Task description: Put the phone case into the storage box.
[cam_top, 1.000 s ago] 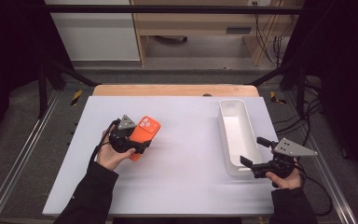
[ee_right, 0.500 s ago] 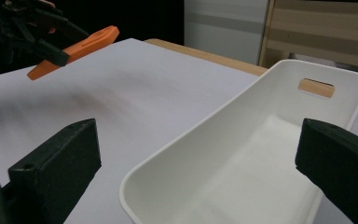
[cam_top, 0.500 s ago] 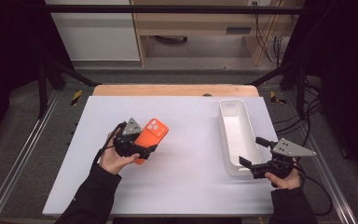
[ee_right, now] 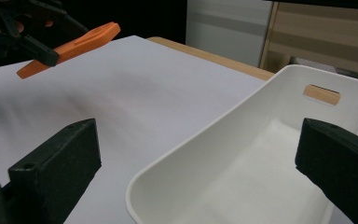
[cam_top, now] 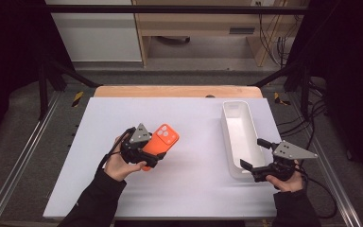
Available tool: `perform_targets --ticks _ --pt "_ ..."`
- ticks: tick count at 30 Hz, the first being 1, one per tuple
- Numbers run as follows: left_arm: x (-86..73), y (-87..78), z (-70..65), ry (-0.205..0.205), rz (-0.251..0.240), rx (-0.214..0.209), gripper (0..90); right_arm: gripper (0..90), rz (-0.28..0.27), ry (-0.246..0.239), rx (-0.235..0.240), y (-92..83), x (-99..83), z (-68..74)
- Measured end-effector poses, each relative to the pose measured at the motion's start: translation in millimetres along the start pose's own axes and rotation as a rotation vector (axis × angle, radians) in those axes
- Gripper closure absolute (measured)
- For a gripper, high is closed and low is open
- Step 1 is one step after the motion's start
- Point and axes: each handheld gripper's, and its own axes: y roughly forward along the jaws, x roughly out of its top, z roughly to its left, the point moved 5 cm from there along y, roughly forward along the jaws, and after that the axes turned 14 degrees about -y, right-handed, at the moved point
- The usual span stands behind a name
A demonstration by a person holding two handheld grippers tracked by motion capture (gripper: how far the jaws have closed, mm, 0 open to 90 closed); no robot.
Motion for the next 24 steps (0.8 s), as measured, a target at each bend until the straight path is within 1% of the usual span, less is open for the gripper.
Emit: perform_targets --ticks 5,12,19,22,24 --pt "0.3 -0.1 -7.1 0.023 0.005 -0.015 13.5 0.5 0.009 -0.019 0.003 2.2 1.4 2.9" --pt "0.3 2.7 -18.4 0.056 0.014 -0.032 13.6 0.5 0.021 -0.064 0.01 5.7 5.2 7.4" --pt "-1.8 8.5 -29.7 0.094 0.035 -0.058 13.6 0.5 0.028 -0.09 0.03 10.0 10.6 14.6" --pt "-2.7 10.1 -34.0 0.114 0.044 -0.064 13.6 0.5 0.04 -0.116 0.04 12.4 12.1 17.5" --pt "-3.1 10.5 -36.8 0.125 0.047 -0.071 13.6 0.5 0.043 -0.122 0.049 14.1 12.8 19.6"
